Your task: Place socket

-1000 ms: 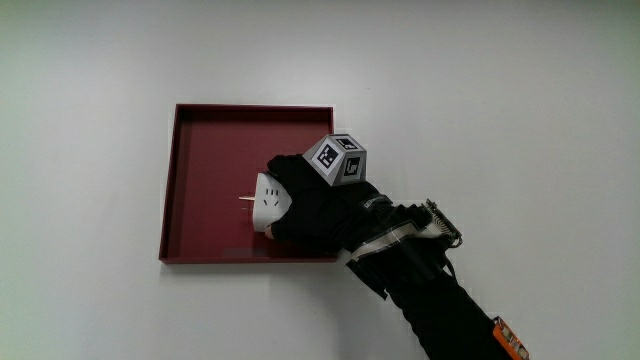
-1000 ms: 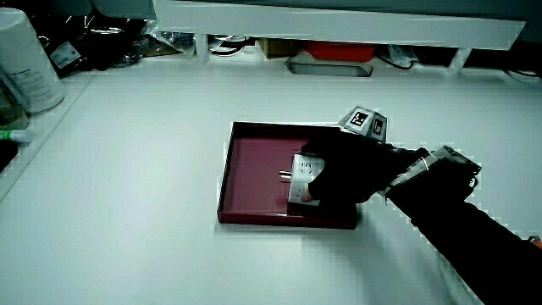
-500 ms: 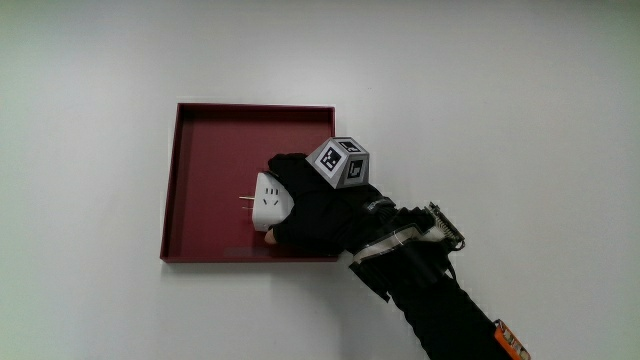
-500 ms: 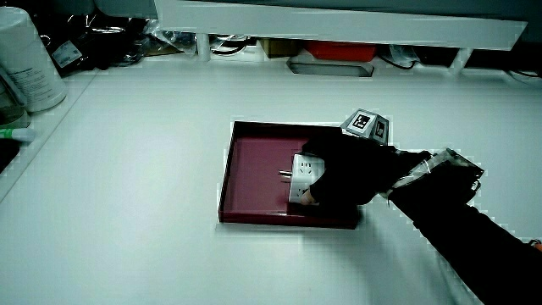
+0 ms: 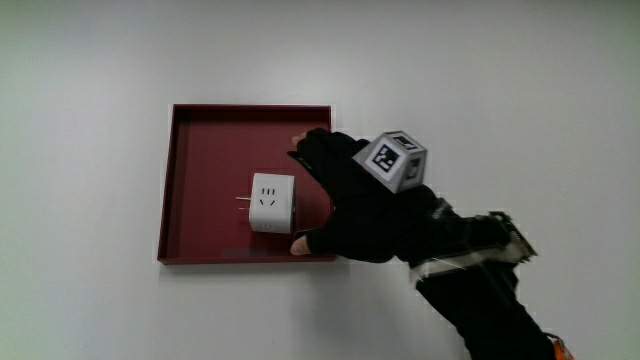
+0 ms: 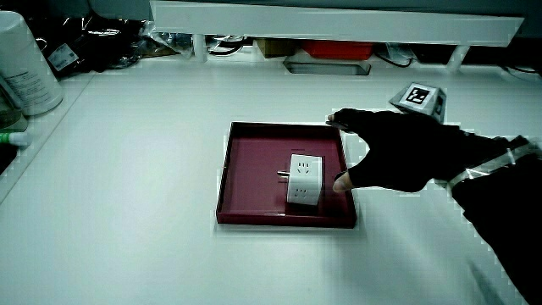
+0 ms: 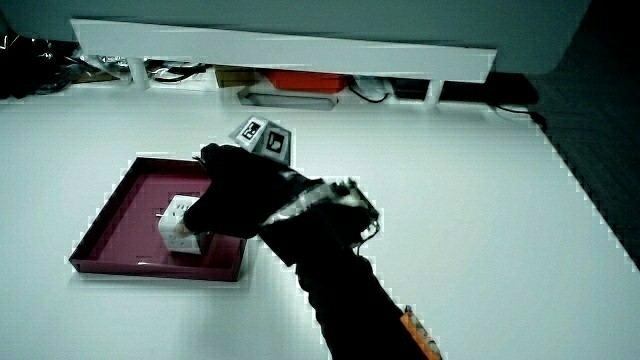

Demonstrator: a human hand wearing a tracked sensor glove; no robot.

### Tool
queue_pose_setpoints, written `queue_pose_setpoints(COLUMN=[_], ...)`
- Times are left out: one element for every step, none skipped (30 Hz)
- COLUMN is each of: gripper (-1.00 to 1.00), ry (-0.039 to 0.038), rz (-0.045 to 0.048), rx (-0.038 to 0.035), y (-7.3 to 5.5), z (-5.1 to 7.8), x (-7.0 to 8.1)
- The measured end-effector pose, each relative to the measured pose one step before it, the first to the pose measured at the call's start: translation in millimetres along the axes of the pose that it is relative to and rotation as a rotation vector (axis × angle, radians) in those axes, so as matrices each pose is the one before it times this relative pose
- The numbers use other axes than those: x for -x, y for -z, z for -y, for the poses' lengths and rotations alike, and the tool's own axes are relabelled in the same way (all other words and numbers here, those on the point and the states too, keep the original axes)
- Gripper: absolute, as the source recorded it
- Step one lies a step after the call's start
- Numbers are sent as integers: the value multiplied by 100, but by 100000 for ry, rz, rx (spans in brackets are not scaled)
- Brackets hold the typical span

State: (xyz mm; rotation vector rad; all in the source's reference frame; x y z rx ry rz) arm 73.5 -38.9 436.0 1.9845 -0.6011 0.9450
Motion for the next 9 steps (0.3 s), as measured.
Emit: queue_pose_setpoints(gripper=[-100, -100, -100, -100, -100, -100, -100, -100, -100], ry=[-880, -4660, 4122, -94, 4858, -2385, -1005, 1600, 831], rz=[-2593, 1360, -615, -10, 3440, -2417, -1645, 1379, 518], rx=[-312, -925, 1081, -203, 1566, -418, -569, -325, -88], y=[-278, -307, -376, -293, -323, -150, -206, -206, -158], z=[703, 434, 764, 638, 655, 534, 571, 555, 524], x=[158, -87, 399, 229, 256, -16, 135, 99, 3])
